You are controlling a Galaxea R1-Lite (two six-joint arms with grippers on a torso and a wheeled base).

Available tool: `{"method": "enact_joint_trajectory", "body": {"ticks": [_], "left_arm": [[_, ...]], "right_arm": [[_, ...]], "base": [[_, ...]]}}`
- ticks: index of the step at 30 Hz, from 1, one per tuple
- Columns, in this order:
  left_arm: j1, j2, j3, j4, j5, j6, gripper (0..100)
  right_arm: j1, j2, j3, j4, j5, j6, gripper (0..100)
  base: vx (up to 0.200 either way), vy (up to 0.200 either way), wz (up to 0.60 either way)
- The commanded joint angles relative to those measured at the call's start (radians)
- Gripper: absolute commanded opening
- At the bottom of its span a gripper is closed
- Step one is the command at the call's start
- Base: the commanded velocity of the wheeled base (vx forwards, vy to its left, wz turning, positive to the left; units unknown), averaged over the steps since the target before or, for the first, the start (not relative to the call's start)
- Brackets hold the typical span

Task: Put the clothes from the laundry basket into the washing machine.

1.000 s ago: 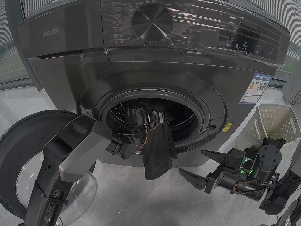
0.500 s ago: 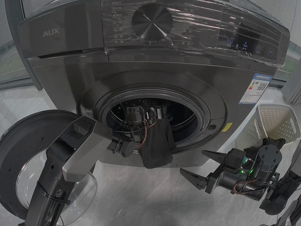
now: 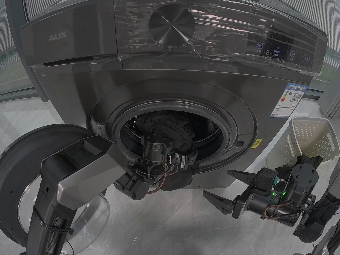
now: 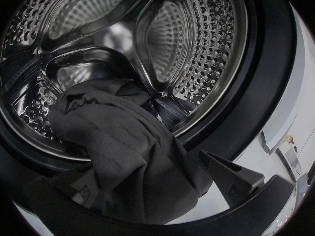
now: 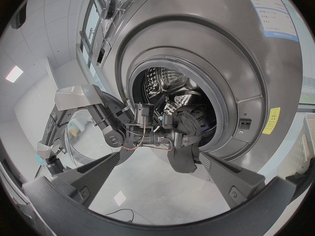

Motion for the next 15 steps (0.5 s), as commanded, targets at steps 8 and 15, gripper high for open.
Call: {"method": "enact_joint_trajectory", "body": {"ticks": [8, 15], "left_arm": [[0.002, 0.038, 0.004, -0.002, -0.009, 0.012, 0], [0.007, 0.044, -0.056, -0.009, -0.015, -0.008, 0]], "right_arm": [[0.002, 0.002, -0.001, 0.000, 0.000, 0.000, 100], [0.004, 0.002, -0.004, 0.000, 0.000, 0.000, 100]], "base": [[0.000, 0.000, 0.00], [0.000, 0.000, 0.00]]}}
